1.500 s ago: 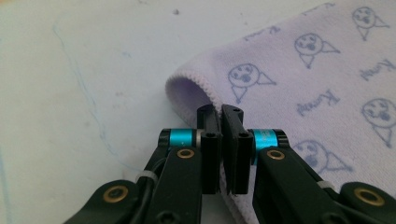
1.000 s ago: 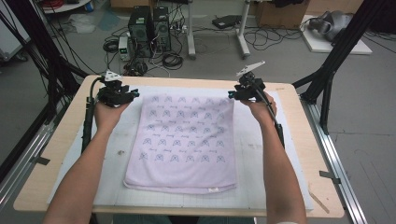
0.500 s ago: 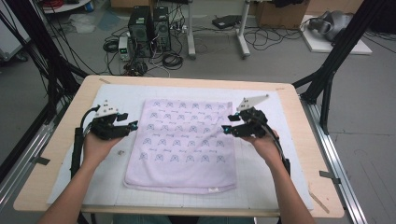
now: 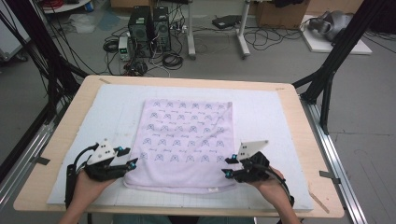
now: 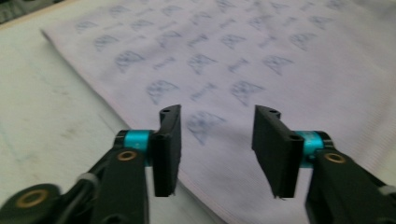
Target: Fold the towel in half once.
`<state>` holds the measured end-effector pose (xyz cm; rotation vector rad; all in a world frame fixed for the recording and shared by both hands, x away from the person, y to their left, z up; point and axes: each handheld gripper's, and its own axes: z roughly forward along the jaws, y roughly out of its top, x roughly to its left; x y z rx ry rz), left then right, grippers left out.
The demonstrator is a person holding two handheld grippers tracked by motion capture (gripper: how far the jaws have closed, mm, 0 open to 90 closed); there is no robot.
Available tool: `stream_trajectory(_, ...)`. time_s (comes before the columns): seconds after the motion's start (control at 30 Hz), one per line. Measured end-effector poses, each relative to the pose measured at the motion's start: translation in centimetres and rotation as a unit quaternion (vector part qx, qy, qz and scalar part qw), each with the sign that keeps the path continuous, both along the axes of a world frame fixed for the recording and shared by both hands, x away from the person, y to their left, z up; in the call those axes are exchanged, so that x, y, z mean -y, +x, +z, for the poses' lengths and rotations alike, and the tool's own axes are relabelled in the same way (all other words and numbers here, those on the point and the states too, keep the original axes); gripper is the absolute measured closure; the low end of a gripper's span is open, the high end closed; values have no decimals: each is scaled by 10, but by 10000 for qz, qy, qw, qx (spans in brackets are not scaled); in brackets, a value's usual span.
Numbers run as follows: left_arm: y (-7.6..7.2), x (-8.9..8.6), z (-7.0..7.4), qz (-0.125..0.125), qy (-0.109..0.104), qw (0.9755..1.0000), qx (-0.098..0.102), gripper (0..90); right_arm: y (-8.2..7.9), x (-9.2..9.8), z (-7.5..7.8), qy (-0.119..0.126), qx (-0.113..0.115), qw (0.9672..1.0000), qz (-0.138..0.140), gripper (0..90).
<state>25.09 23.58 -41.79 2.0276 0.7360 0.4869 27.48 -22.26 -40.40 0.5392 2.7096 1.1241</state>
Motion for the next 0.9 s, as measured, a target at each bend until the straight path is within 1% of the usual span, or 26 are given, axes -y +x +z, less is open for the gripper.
stream_trajectory(0.03,-5,-1,-2,-149,-17,9998,-98,582,-5,2,-4,30,-42,10000,7,597)
stream_trajectory(0.07,-7,-1,-4,-206,29,9997,-134,616,-10,5,-9,48,-150,9999,40,605)
stream_trajectory(0.1,-10,-1,-6,-240,85,9995,-171,634,-13,6,-12,39,-172,9998,31,605)
stream_trajectory(0.17,-12,-2,-13,-310,232,9987,-338,641,-18,9,-19,37,-246,9997,9,611)
stream_trajectory(0.23,-14,-3,-18,-362,362,9979,-400,639,-22,12,-23,-33,-218,9998,-38,612)
stream_trajectory(0.3,-15,-4,-22,-407,418,9968,-538,627,-23,14,-27,-46,-277,9996,-73,615)
stream_trajectory(0.33,-15,-4,-25,-419,490,9962,-582,628,-23,14,-29,-77,-286,9995,-80,621)
stream_trajectory(0.37,-16,-4,-27,-422,453,9965,-562,634,-24,14,-32,-123,-293,9995,-91,633)
stream_trajectory(0.4,-16,-5,-27,-408,406,9967,-574,653,-24,14,-33,-101,-268,9996,-79,662)
stream_trajectory(0.43,-15,-5,-27,-441,415,9966,-558,682,-24,13,-33,-96,-232,9997,-73,701)
stream_trajectory(0.47,-15,-4,-27,-444,408,9967,-537,747,-23,13,-33,-143,-158,9998,-62,757)
stream_trajectory(0.53,-15,-3,-26,-467,453,9965,-517,855,-21,13,-31,-160,-207,9997,-23,847)
stream_trajectory(0.57,-15,-3,-25,-466,453,9966,-499,872,-20,13,-30,-181,-220,9996,-3,863)
stream_trajectory(0.6,-14,-3,-24,-443,442,9969,-475,879,-19,12,-29,-226,-220,9995,39,867)
stream_trajectory(0.63,-14,-4,-22,-408,382,9973,-471,881,-18,11,-27,-250,-224,9994,52,869)
stream_trajectory(0.7,-15,-7,-17,-372,281,9981,-405,897,-18,11,-22,-231,-174,9995,106,872)
stream_trajectory(0.77,-18,-10,-11,-312,208,9988,-316,896,-18,13,-14,-122,-97,9998,99,872)
stream_trajectory(0.8,-18,-12,-9,-327,192,9989,-290,896,-19,14,-8,-34,-51,10000,78,872)
stream_trajectory(0.87,-21,-14,-5,-268,197,9992,-232,896,-21,16,0,36,11,10000,72,872)
stream_trajectory(0.9,-22,-15,-4,-277,168,9992,-239,897,-23,17,4,99,48,9999,83,872)
